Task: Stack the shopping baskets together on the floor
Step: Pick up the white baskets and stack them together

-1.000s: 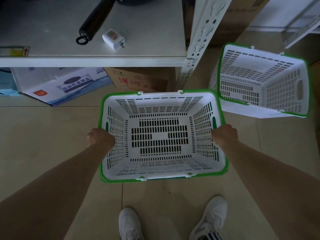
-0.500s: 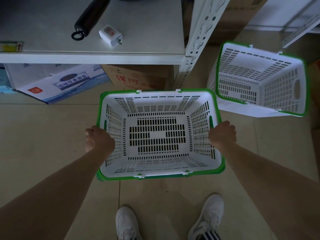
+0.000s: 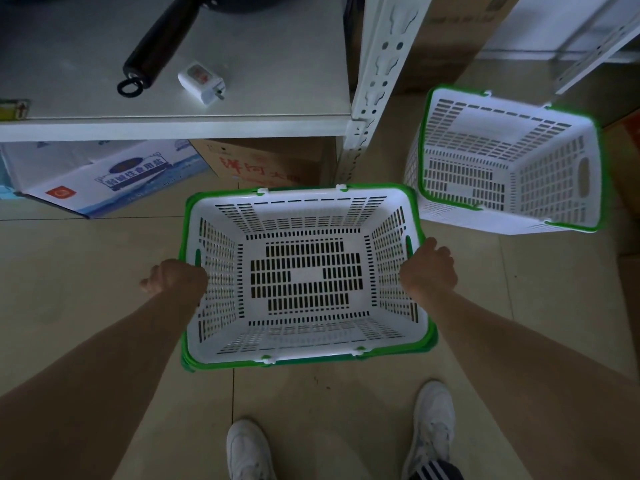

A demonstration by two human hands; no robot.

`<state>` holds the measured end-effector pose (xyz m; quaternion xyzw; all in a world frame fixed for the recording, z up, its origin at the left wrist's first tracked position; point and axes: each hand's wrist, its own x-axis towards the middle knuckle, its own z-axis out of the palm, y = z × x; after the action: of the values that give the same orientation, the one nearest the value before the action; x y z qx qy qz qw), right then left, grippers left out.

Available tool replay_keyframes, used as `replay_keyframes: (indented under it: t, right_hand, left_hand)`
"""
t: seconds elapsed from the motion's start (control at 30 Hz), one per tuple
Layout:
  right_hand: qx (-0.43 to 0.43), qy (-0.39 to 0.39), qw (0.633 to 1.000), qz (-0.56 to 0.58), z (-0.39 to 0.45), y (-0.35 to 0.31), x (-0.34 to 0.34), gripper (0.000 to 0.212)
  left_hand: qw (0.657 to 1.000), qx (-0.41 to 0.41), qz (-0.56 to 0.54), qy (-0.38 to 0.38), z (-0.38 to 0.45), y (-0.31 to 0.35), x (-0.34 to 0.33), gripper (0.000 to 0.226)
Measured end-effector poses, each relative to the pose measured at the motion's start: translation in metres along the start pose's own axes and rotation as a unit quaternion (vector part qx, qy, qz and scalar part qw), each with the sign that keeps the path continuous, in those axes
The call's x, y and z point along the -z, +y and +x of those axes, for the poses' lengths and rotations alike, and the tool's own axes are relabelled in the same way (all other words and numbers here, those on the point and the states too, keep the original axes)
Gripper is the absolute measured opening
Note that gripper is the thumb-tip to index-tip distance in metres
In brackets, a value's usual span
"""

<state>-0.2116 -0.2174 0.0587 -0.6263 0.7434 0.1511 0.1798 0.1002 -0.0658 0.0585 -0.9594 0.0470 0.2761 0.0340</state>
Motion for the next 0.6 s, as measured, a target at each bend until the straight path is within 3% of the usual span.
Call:
replay_keyframes:
  t: [0.07, 0.13, 0.23, 0.37, 0.47, 0.6]
  right_hand:
    - [0.005, 0.009, 1.000, -0.011, 0.003, 0.001, 0.002, 0.034]
    - [0.011, 0.018, 0.999, -0.027, 0.005, 0.002, 0.004, 0.032]
    - [0.033, 0.038, 0.998, -0.037, 0.008, 0.002, 0.008, 0.033]
    - [0.068, 0.068, 0.994, -0.056, 0.013, 0.004, 0.015, 0.026]
    - [0.082, 0.067, 0.992, -0.064, 0.017, 0.010, 0.021, 0.022]
    - [0.132, 0.043, 0.989, -0.059, 0.036, 0.025, 0.030, 0.023]
  left_hand:
    - [1.000, 0.004, -0.024, 0.015, -0.003, 0.007, 0.003, 0.034]
    - [0.996, -0.029, -0.022, 0.076, -0.017, 0.020, 0.000, 0.035]
    - [0.965, -0.207, -0.058, 0.150, -0.052, 0.041, -0.015, 0.044]
    - [0.928, -0.359, -0.092, 0.037, -0.103, 0.072, -0.042, 0.054]
    - [0.916, -0.394, -0.053, -0.063, -0.134, 0.102, -0.063, 0.048]
    - [0.895, -0.411, -0.115, -0.131, -0.173, 0.152, -0.084, 0.036]
